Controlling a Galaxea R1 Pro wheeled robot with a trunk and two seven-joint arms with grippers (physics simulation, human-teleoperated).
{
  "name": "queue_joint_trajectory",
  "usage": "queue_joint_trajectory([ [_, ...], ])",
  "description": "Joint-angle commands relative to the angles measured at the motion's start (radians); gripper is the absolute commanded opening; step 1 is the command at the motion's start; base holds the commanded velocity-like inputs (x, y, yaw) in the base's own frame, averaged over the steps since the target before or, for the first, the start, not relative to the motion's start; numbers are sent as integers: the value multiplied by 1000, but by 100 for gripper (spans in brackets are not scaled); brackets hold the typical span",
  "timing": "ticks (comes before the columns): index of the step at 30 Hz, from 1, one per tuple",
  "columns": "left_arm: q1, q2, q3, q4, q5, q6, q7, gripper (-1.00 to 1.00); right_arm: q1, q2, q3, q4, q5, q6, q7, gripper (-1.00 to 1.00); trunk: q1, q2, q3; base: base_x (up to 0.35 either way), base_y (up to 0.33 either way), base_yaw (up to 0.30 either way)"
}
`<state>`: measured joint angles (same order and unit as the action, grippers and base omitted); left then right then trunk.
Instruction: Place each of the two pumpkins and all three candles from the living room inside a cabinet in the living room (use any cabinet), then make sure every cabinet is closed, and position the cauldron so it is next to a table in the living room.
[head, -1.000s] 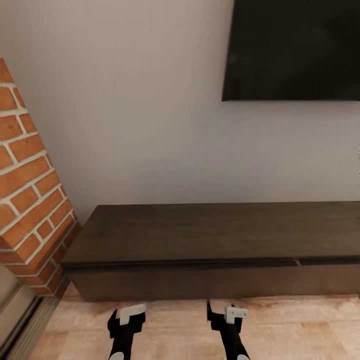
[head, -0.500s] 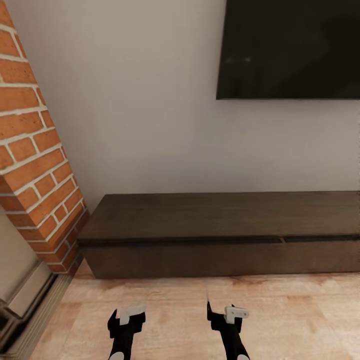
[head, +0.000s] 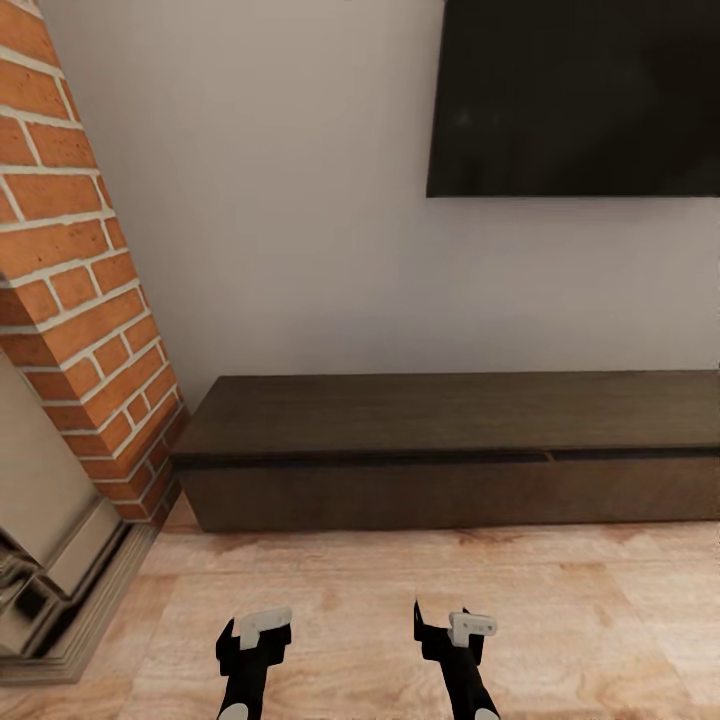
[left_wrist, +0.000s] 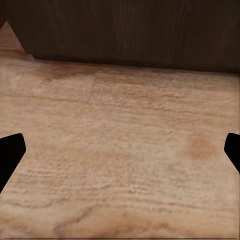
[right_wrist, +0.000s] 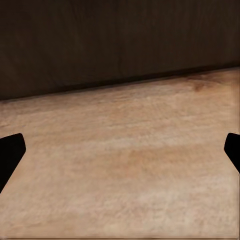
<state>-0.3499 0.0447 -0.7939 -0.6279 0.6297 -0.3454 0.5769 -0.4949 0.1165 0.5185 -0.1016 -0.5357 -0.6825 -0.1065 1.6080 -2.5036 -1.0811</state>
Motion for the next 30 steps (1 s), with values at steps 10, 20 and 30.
queue_joint_trajectory([
  [10, -1, 1, -7, -2, 10, -6, 6, 100, -1, 0, 9, -1, 0, -3, -11, 100, 0, 0, -1, -15, 0, 0],
  [20, -1, 2, -6, -35, 21, 6, 10, 100, -1, -3, 8, -3, -2, 1, -15, 100, 0, 0, -1, 0, 0, 0],
  [30, 3, 18, 12, -291, 165, 433, 57, 100, -1, -6, 5, -17, -45, 277, -10, 100, -1, 0, 3, 0, 0, 0],
])
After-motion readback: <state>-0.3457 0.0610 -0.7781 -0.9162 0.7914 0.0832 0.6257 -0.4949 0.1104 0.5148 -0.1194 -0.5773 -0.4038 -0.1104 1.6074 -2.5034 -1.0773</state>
